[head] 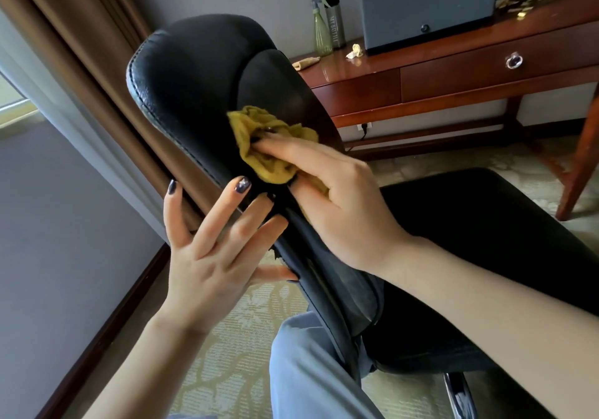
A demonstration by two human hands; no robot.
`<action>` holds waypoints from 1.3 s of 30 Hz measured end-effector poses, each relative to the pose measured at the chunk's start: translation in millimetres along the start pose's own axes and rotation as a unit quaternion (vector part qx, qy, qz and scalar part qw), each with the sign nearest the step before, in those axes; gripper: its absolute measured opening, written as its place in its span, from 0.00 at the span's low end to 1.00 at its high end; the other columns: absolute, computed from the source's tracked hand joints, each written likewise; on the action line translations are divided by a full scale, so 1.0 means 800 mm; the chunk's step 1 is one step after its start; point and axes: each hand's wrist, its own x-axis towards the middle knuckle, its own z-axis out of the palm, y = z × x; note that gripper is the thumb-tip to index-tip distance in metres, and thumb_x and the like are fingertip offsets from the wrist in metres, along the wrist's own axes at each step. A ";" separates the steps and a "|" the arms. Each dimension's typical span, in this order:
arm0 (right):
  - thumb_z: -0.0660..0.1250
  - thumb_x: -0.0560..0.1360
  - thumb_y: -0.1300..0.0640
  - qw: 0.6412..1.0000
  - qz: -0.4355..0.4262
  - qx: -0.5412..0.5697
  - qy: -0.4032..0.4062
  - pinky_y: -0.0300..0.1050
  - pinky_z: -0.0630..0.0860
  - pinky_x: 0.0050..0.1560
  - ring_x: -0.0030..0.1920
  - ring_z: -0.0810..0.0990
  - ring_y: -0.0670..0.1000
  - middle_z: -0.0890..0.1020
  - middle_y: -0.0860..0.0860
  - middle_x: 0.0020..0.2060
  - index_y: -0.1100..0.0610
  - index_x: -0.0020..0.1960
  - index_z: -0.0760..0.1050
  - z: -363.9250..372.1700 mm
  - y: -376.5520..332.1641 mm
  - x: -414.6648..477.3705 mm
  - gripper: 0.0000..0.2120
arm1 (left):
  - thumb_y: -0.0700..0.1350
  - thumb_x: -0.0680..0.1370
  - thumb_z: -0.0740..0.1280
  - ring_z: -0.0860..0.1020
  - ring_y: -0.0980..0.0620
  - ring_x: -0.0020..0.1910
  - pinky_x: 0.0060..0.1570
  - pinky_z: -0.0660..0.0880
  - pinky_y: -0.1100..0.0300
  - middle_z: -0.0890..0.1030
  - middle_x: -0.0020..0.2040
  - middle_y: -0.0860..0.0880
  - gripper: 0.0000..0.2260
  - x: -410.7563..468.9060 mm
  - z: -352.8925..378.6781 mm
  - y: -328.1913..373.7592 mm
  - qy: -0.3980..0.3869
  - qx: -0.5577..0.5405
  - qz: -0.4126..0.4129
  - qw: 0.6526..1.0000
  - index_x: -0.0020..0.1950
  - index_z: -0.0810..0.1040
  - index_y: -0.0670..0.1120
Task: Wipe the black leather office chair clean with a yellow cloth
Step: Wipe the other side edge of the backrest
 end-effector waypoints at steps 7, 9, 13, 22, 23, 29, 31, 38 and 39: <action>0.61 0.75 0.72 0.997 0.053 0.049 -0.009 0.40 0.73 0.58 0.57 0.77 0.47 0.77 0.43 0.53 0.56 0.60 0.75 0.005 0.009 -0.034 0.18 | 0.66 0.70 0.63 0.53 0.52 0.77 0.71 0.47 0.39 0.71 0.61 0.47 0.27 -0.003 0.007 0.000 0.011 -0.038 -0.010 0.999 0.57 0.73 0.47; 0.61 0.75 0.72 0.997 0.059 0.051 -0.013 0.37 0.72 0.57 0.56 0.77 0.45 0.75 0.39 0.51 0.53 0.58 0.73 0.001 0.013 -0.049 0.18 | 0.66 0.70 0.63 0.53 0.51 0.77 0.71 0.47 0.39 0.70 0.61 0.47 0.27 -0.004 0.008 0.000 0.008 -0.039 -0.009 0.999 0.57 0.73 0.46; 0.60 0.74 0.69 0.998 0.057 0.022 -0.015 0.30 0.68 0.55 0.55 0.75 0.40 0.73 0.33 0.51 0.50 0.57 0.71 -0.008 0.020 -0.068 0.19 | 0.66 0.70 0.63 0.52 0.51 0.77 0.70 0.49 0.38 0.71 0.59 0.46 0.26 -0.004 0.005 0.002 -0.002 -0.038 -0.013 0.999 0.57 0.73 0.47; 0.62 0.72 0.64 0.993 0.119 -0.014 -0.009 0.28 0.69 0.51 0.52 0.76 0.39 0.74 0.36 0.51 0.47 0.56 0.72 -0.022 0.039 -0.121 0.17 | 0.66 0.72 0.62 0.52 0.52 0.77 0.71 0.48 0.39 0.71 0.59 0.47 0.25 -0.004 0.002 0.002 -0.013 -0.039 -0.018 0.999 0.57 0.73 0.47; 0.63 0.71 0.66 0.991 0.128 -0.023 -0.010 0.28 0.69 0.51 0.52 0.76 0.39 0.75 0.37 0.51 0.47 0.56 0.72 -0.025 0.041 -0.126 0.19 | 0.65 0.72 0.62 0.52 0.52 0.77 0.71 0.48 0.39 0.71 0.59 0.47 0.25 -0.004 0.001 0.002 -0.014 -0.043 -0.020 0.999 0.57 0.73 0.46; 0.64 0.70 0.66 0.981 0.180 -0.058 -0.034 0.28 0.70 0.50 0.51 0.76 0.40 0.76 0.42 0.49 0.44 0.54 0.71 -0.038 0.047 -0.151 0.20 | 0.65 0.69 0.66 0.51 0.53 0.77 0.69 0.51 0.37 0.71 0.60 0.47 0.27 -0.003 -0.002 0.004 -0.035 -0.055 -0.029 0.997 0.57 0.73 0.46; 0.64 0.71 0.65 0.978 0.190 -0.071 -0.048 0.27 0.71 0.49 0.50 0.76 0.40 0.76 0.42 0.48 0.43 0.54 0.70 -0.043 0.048 -0.153 0.19 | 0.65 0.69 0.66 0.51 0.53 0.77 0.69 0.51 0.37 0.71 0.60 0.47 0.26 -0.001 -0.005 0.006 -0.043 -0.058 -0.035 0.997 0.57 0.73 0.46; 0.67 0.72 0.72 0.961 0.255 -0.051 -0.096 0.24 0.70 0.52 0.53 0.77 0.36 0.79 0.40 0.50 0.39 0.52 0.70 -0.065 0.045 -0.159 0.27 | 0.65 0.72 0.65 0.50 0.53 0.77 0.69 0.50 0.36 0.69 0.62 0.47 0.26 0.002 -0.018 0.009 -0.082 -0.055 -0.051 0.994 0.58 0.73 0.46; 0.67 0.72 0.73 0.960 0.263 -0.043 -0.086 0.24 0.69 0.52 0.53 0.77 0.35 0.80 0.39 0.49 0.39 0.52 0.71 -0.066 0.042 -0.160 0.28 | 0.65 0.72 0.64 0.49 0.53 0.77 0.69 0.49 0.36 0.69 0.62 0.47 0.26 0.002 -0.019 0.008 -0.089 -0.054 -0.049 0.993 0.59 0.72 0.46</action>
